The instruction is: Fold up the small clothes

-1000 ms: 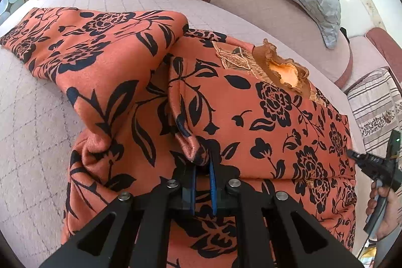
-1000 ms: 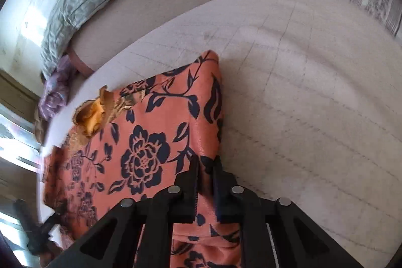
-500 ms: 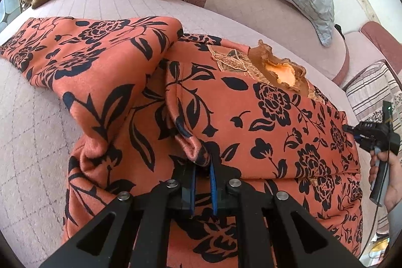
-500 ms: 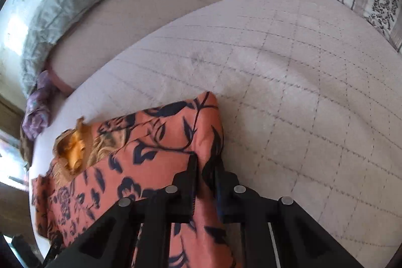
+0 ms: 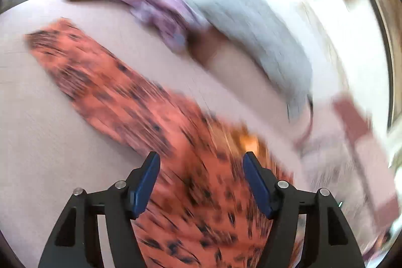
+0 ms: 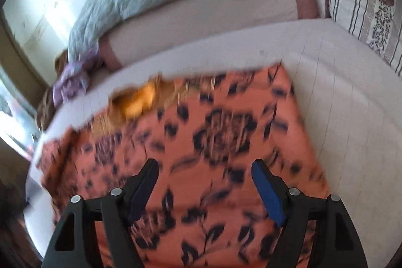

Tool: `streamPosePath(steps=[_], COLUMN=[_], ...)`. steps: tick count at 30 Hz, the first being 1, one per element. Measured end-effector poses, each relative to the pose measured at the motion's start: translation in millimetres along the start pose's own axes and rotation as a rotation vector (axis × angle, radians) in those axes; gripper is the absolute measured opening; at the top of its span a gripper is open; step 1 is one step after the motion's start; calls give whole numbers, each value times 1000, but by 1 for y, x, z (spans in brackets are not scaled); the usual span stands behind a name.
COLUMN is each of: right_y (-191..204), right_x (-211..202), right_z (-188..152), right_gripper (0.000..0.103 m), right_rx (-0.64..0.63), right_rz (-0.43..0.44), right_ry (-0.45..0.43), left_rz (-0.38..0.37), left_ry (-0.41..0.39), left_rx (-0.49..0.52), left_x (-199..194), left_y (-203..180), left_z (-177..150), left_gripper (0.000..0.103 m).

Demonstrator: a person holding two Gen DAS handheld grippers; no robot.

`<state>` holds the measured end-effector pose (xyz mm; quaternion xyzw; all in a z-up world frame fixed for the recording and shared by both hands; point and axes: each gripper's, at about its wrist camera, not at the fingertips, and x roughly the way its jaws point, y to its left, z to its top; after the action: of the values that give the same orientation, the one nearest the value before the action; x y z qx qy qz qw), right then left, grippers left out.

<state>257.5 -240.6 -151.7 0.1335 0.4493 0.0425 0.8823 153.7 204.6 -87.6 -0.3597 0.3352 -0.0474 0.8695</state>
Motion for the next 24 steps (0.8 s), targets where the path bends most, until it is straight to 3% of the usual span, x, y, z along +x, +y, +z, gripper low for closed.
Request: streamPosePath(steps=[2, 6, 10, 12, 14, 16, 17, 19, 20, 22, 24], right_y=[-7, -8, -7, -9, -10, -9, -10, -9, -9, -10, -13], right_x=[3, 6, 8, 6, 5, 5, 5, 7, 7, 6, 5], right_z=[-20, -40, -45, -44, -43, -41, -41, -42, -42, -43, -45], right_gripper=[79, 79, 80, 80, 81, 81, 81, 81, 81, 81, 81], right_rx=[-13, -60, -67, -66, -74, -77, -75, -68, -66, -61, -51], right_rz=[-9, -30, -23, -27, -32, -33, -31, -24, -21, -16, -6], right_ry=[40, 15, -3, -1, 1, 2, 1, -1, -2, -4, -8], left_rz=[63, 204, 251, 248, 275, 331, 370, 378, 421, 477, 439], left_ry=[-72, -117, -99, -112, -126, -116, -85, -78, -76, -123, -191], left_rx=[-150, -344, -402, -386, -376, -388, -390, -382, -339, -200, -13], left_x=[-8, 3, 29, 37, 39, 42, 48, 50, 49, 40, 24], left_y=[55, 145, 188, 193, 196, 204, 209, 208, 198, 162, 99], left_z=[41, 101, 133, 138, 143, 147, 149, 153, 156, 160, 157], left_gripper=[69, 68, 67, 64, 53, 13, 5, 5, 5, 4, 4])
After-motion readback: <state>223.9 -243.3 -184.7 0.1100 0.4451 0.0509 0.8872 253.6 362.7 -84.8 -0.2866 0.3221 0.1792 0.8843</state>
